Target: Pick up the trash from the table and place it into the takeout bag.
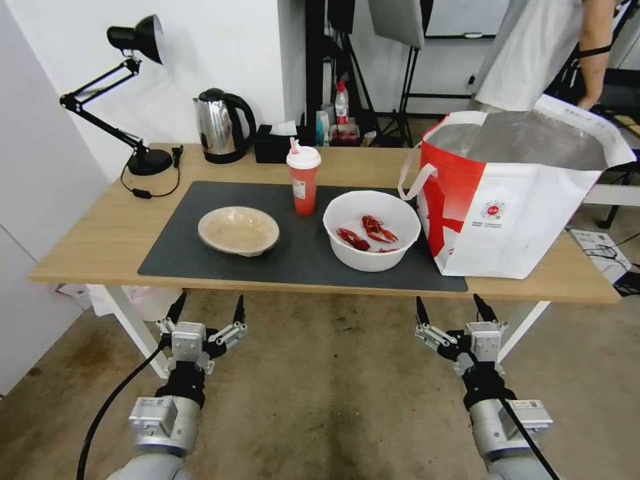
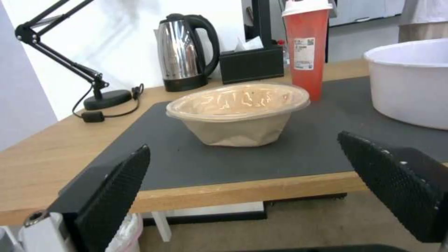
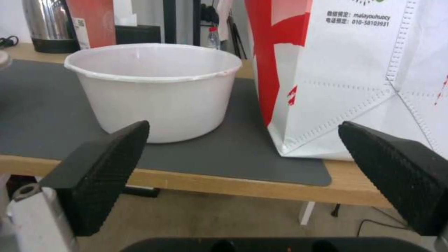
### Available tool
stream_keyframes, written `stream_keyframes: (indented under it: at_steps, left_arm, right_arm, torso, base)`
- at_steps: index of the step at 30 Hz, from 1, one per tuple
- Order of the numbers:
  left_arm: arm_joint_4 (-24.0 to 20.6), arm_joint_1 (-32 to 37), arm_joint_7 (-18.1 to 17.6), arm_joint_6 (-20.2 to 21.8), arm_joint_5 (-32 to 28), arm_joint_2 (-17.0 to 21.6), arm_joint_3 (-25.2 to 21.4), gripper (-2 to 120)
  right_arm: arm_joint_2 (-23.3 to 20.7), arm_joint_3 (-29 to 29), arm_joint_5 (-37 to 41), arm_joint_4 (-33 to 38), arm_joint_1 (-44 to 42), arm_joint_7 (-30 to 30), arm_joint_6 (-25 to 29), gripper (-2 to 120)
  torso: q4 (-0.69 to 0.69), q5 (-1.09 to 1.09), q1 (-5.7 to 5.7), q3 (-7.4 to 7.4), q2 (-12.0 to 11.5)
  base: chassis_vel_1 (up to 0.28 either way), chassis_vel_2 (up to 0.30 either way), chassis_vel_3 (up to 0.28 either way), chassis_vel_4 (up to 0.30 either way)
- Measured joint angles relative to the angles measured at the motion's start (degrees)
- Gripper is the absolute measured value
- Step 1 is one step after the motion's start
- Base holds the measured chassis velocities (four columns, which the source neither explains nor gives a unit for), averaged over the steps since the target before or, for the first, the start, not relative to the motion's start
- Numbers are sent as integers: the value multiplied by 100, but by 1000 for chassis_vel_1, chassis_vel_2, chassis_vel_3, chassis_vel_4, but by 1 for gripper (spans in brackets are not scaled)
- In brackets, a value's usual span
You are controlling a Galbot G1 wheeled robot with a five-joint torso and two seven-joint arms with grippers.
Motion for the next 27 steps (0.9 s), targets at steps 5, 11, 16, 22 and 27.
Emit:
stream_keyframes:
  at_steps: [5, 11, 16, 22, 27]
  left_arm:
    - [0, 0, 0, 0, 0, 0, 0, 100]
    - [0, 0, 0, 0, 0, 0, 0, 100]
    - [0, 0, 0, 0, 0, 0, 0, 100]
    - [0, 0, 0, 0, 0, 0, 0, 100]
    - [0, 0, 0, 0, 0, 0, 0, 100]
  right_arm:
    - [0, 0, 0, 0, 0, 0, 0, 100]
    - [0, 0, 0, 0, 0, 0, 0, 100]
    - [0, 0, 0, 0, 0, -1, 0, 100]
    - [0, 0, 0, 0, 0, 0, 0, 100]
    - [0, 0, 0, 0, 0, 0, 0, 100]
  torso:
    - [0, 0, 0, 0, 0]
    - [0, 0, 0, 0, 0]
    - [0, 0, 0, 0, 0]
    - [0, 0, 0, 0, 0]
    - [0, 0, 0, 0, 0]
  base:
    - [0, 0, 0, 0]
    - [0, 0, 0, 0]
    - [0, 0, 0, 0]
    - [0, 0, 0, 0]
    - [0, 0, 0, 0]
